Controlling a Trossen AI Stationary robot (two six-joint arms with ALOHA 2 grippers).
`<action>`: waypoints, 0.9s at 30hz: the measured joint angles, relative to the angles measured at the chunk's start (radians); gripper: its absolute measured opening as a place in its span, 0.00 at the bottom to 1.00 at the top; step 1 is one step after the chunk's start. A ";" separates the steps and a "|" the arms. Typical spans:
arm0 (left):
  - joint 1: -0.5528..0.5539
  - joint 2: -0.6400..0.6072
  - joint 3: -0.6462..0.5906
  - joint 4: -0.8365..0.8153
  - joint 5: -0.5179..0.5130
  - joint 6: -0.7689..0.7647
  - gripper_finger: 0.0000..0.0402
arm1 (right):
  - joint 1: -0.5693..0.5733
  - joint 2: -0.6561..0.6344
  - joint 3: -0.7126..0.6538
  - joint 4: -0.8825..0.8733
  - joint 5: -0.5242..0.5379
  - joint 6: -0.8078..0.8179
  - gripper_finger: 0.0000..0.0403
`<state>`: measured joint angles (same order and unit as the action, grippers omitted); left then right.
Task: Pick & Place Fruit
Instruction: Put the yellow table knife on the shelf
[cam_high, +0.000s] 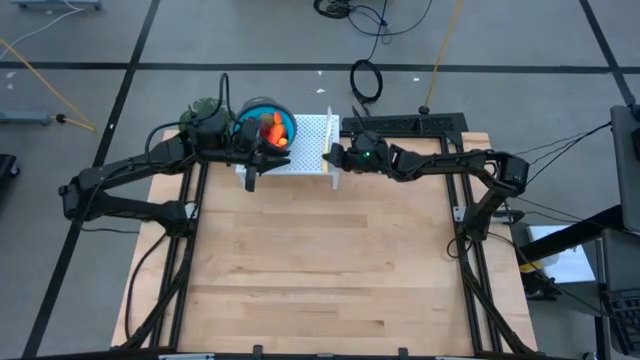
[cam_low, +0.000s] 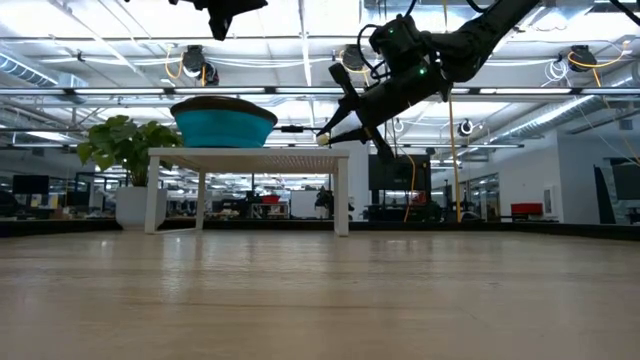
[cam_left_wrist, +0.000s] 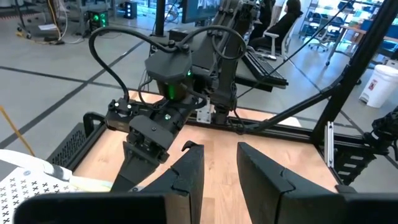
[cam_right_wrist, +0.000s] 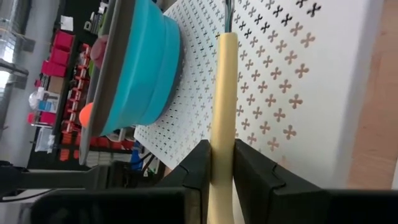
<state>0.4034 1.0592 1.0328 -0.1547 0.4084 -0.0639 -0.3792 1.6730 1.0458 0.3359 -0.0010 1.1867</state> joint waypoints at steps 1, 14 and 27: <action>0.000 0.000 0.000 0.001 0.000 0.000 0.23 | 0.001 0.000 0.000 0.000 -0.001 0.007 0.12; 0.000 0.000 0.000 0.003 0.000 0.008 0.23 | 0.009 0.000 0.000 -0.006 -0.001 0.005 0.12; 0.000 0.001 0.000 0.003 0.010 0.008 0.23 | 0.009 0.000 0.000 -0.017 0.003 0.005 0.27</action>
<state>0.4034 1.0599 1.0328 -0.1516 0.4187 -0.0559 -0.3706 1.6726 1.0458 0.3191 0.0024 1.1919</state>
